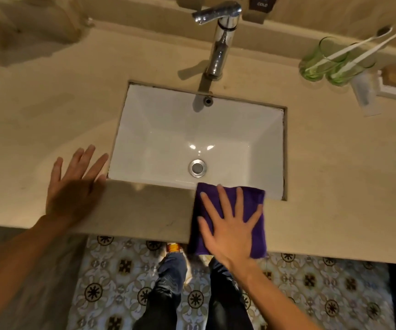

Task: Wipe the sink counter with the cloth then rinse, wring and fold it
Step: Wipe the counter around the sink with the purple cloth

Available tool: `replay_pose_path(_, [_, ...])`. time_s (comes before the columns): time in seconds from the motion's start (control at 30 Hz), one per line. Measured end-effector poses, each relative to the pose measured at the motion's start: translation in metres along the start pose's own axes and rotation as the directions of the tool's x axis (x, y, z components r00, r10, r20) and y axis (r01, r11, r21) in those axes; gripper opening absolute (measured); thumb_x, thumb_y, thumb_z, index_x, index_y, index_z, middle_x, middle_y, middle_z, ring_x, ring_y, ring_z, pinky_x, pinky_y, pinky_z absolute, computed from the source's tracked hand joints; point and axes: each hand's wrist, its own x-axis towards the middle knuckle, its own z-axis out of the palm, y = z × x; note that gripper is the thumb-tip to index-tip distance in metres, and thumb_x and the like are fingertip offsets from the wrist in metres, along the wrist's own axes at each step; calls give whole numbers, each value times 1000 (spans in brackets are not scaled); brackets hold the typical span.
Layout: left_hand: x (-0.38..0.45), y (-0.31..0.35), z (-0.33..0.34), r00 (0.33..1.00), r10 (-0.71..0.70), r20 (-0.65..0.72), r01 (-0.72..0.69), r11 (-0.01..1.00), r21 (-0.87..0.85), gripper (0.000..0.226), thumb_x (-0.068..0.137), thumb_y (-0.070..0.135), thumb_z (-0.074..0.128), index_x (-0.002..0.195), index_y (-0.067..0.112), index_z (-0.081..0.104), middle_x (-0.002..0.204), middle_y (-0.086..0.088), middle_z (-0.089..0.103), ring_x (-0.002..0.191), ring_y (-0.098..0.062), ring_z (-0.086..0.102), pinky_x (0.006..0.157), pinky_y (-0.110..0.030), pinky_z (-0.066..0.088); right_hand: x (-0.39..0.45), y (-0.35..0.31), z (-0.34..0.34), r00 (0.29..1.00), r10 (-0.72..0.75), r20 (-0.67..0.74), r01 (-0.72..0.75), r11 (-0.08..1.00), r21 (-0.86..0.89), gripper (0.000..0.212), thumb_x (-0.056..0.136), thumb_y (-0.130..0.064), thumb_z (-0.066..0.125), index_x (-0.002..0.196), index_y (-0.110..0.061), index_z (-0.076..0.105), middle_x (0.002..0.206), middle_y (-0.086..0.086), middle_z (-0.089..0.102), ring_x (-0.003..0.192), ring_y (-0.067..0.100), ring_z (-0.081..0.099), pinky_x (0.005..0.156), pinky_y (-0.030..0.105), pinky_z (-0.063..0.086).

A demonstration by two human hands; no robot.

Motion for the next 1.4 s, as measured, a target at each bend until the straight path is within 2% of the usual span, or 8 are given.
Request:
replay_pose_path(0.1, [1, -3, 2, 1000, 2, -20, -3, 1000, -31, 57, 102, 42, 27, 155, 26, 38, 168, -6, 27, 152, -14, 14, 122, -48, 5, 12, -54, -3, 997, -78, -8, 79, 995, 54, 56, 99, -66, 28, 153, -52, 21, 168, -6, 15, 154, 40, 4, 104, 82, 5])
replay_pose_path(0.4, [-2, -4, 10, 989, 49, -138, -51, 999, -10, 53, 104, 32, 29, 155, 20, 41, 166, -10, 30, 151, -34, 33, 121, -59, 18, 40, -162, 8, 953, -301, -32, 303, 944, 133, 58, 100, -64, 27, 155, -48, 17, 168, -3, 8, 153, 37, 6, 108, 80, -1])
replay_pose_path(0.57, [-5, -2, 9, 992, 103, -70, -97, 991, 87, 56, 106, 32, 21, 159, 18, 31, 169, -11, 20, 154, -34, 27, 121, -57, 14, 32, -128, 10, 943, -323, -83, 332, 935, 122, 54, 100, -62, 30, 153, -49, 26, 166, -6, 18, 154, 30, 11, 113, 73, 5])
replay_pose_path(0.67, [-2, -4, 5, 998, -56, 34, 57, 998, -17, 57, 104, 45, 15, 160, 38, 20, 171, 9, 6, 157, -11, 8, 125, -47, 2, 24, -87, 7, 948, -293, -126, 308, 944, 115, 51, 99, -62, 36, 148, -50, 37, 163, -10, 28, 152, 26, 21, 115, 69, 10])
replay_pose_path(0.87, [-5, -2, -1, 994, -65, 91, 68, 997, -25, 59, 103, 54, 7, 160, 41, 16, 170, 14, 4, 154, -3, -1, 124, -40, -4, -7, 50, -2, 992, -119, -43, 119, 993, -7, 54, 99, -67, 29, 151, -58, 18, 167, -12, 16, 155, 22, 9, 119, 66, 6])
replay_pose_path(1.03, [-5, -1, -1, 993, -72, 89, 76, 996, -38, 59, 103, 55, 7, 160, 42, 17, 170, 15, 5, 154, -2, -1, 125, -42, -3, -26, 150, -11, 999, 38, -18, -39, 998, -44, 55, 99, -66, 21, 152, -51, 25, 166, -8, 20, 155, 19, 7, 120, 64, 9])
replay_pose_path(1.27, [-3, -2, 5, 996, -77, 43, 81, 992, -93, 56, 103, 49, 17, 159, 44, 19, 170, 16, 6, 156, -6, 5, 125, -44, -1, -27, 123, -1, 992, 114, -61, -117, 992, -46, 56, 100, -59, 21, 155, -46, 23, 166, -8, 19, 156, 27, 2, 118, 69, 6])
replay_pose_path(1.4, [-5, -9, 15, 993, 22, -113, -24, 1000, -17, 52, 106, 35, 33, 158, 31, 31, 169, -3, 23, 155, -25, 25, 123, -53, 13, -16, 45, 7, 995, 84, -54, -86, 996, -30, 56, 100, -60, 21, 155, -49, 17, 167, -10, 14, 156, 27, -4, 114, 74, 3])
